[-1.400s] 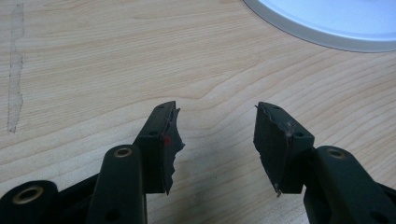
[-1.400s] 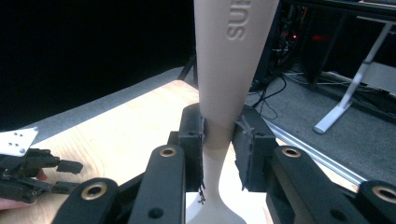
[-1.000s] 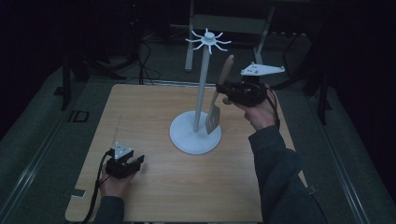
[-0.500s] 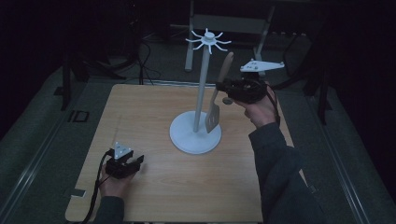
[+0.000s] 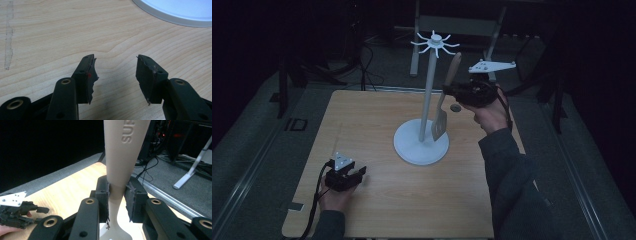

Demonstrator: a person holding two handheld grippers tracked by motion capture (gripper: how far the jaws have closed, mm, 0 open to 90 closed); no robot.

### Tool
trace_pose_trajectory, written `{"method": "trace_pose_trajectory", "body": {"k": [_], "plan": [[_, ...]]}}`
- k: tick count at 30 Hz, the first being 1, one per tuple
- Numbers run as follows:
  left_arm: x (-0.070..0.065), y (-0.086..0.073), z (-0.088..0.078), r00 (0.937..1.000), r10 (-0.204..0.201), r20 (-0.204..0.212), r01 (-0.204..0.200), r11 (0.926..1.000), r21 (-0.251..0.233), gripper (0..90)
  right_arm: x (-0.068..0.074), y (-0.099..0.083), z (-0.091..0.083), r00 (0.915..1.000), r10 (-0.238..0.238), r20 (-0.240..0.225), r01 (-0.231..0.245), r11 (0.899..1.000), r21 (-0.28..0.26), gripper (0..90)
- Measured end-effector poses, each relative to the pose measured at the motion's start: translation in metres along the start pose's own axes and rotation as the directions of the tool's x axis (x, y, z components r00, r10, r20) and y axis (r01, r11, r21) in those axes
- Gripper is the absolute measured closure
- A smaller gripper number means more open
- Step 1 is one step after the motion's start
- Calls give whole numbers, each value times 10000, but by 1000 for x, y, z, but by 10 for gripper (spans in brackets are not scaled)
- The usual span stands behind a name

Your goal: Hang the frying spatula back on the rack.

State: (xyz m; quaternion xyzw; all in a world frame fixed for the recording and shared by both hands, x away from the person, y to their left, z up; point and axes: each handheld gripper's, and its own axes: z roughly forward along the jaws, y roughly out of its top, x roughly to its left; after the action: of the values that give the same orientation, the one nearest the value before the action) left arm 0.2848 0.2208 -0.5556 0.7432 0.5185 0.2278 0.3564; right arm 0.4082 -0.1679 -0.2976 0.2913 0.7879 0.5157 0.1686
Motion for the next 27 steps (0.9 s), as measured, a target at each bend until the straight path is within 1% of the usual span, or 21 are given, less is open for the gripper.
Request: {"method": "trace_pose_trajectory", "body": {"k": [18, 27], "plan": [[0, 0, 0, 10000, -32, -17, 32, 10000, -18, 498, -2, 7, 7, 10000, 55, -18, -55, 9998, 165, 741], [1, 0, -1, 10000, -40, -31, 40, 10000, -17, 498, -1, 10, 13, 10000, 74, -25, -73, 9996, 285, 741]]}}
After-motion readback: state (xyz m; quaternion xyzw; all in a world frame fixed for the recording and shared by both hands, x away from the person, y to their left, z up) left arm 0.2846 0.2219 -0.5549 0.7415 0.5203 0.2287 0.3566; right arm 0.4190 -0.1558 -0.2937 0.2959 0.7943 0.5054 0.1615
